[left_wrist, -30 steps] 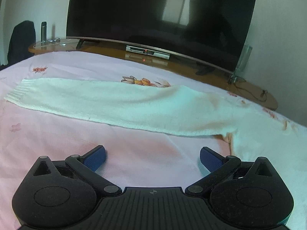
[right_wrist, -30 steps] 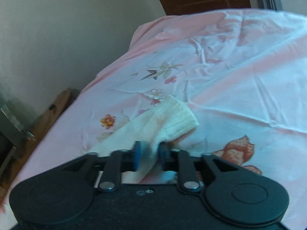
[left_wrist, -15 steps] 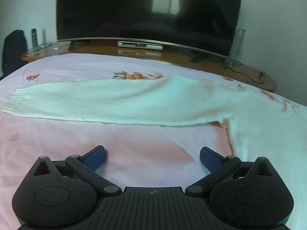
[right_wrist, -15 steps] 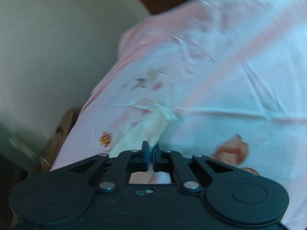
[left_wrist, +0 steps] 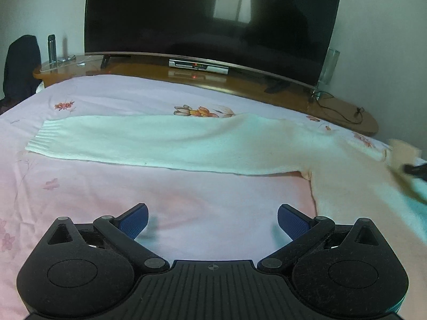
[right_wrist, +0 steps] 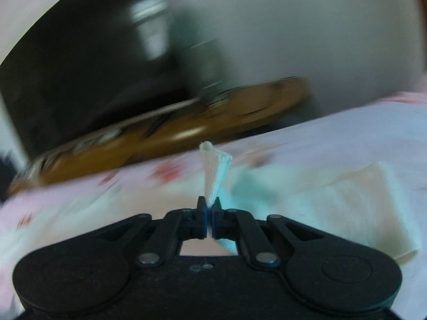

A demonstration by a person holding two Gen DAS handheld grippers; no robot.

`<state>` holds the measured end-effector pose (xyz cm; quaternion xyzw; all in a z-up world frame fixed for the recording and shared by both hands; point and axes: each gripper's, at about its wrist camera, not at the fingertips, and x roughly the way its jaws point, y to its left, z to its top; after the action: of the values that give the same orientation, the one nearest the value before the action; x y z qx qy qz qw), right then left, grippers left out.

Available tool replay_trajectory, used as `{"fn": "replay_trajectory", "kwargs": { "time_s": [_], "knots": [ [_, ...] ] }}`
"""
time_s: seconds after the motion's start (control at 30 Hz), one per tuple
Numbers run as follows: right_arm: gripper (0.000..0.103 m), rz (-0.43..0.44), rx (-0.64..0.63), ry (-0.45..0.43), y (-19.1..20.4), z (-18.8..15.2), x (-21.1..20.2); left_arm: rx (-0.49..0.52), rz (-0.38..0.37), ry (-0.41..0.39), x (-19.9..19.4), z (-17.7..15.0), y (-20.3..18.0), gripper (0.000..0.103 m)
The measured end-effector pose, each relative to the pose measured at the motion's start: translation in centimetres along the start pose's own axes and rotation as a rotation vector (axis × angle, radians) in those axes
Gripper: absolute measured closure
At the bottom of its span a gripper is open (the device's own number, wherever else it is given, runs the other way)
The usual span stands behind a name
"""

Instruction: Fold small clothes

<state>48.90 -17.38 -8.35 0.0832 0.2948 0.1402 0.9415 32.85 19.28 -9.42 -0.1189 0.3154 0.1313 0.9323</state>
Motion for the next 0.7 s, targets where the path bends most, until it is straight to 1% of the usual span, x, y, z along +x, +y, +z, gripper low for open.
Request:
{"fn": "replay_trajectory", "kwargs": {
  "time_s": [0.07,0.1,0.13,0.17,0.2,0.23,0.27,0.3,0.33,0.37,0.43,0.5,0.6,0.7],
  "knots": [
    [0.098,0.052,-0.065,0.043,3.9,-1.2,1.6,-0.004,-0.018,-0.017,-0.4,0.2,-0.5,0.000],
    [0.092,0.101,-0.097,0.068,5.5,-1.9,2.3,-0.005,-0.032,-0.034,-0.6,0.3,-1.0,0.000],
    [0.089,0.149,-0.124,0.103,6.9,-2.5,2.6,-0.008,-0.058,-0.046,-0.8,0.5,-1.4,0.000],
    [0.081,0.176,-0.160,0.119,8.0,-3.0,2.4,-0.013,-0.092,-0.055,-0.9,0.8,-2.0,0.000],
    [0.080,0.176,-0.188,0.080,8.0,-3.0,1.6,-0.018,-0.126,-0.060,-0.8,1.1,-2.8,0.000],
    [0.080,0.187,-0.197,0.034,7.9,-3.2,-0.1,-0.022,-0.157,-0.061,-0.6,1.5,-3.7,0.000],
    [0.083,0.200,-0.190,0.009,7.2,-3.3,-1.6,-0.027,-0.195,-0.055,-0.2,1.8,-4.8,0.006],
    [0.084,0.188,-0.182,0.011,6.3,-3.4,-2.8,-0.035,-0.237,-0.043,0.4,2.2,-6.0,0.020],
    [0.084,0.160,-0.179,0.007,5.2,-3.5,-3.8,-0.047,-0.271,-0.014,1.2,2.5,-7.3,0.050],
    [0.083,0.123,-0.175,-0.006,3.8,-3.8,-5.1,-0.069,-0.320,0.030,2.5,2.8,-8.9,0.055],
    [0.082,0.065,-0.145,-0.012,1.3,-3.9,-6.4,-0.109,-0.396,0.084,4.7,3.0,-11.8,0.055],
    [0.081,0.003,-0.087,-0.015,-1.4,-4.1,-7.8,-0.123,-0.454,0.152,6.9,2.8,-14.8,0.055],
    [0.080,-0.084,0.007,-0.014,-4.7,-5.0,-9.6,-0.162,-0.458,0.226,10.0,2.4,-18.2,0.055],
    [0.080,-0.137,0.087,-0.011,-7.8,-5.5,-10.8,-0.186,-0.446,0.204,11.4,2.8,-19.9,0.055]
  ]
}}
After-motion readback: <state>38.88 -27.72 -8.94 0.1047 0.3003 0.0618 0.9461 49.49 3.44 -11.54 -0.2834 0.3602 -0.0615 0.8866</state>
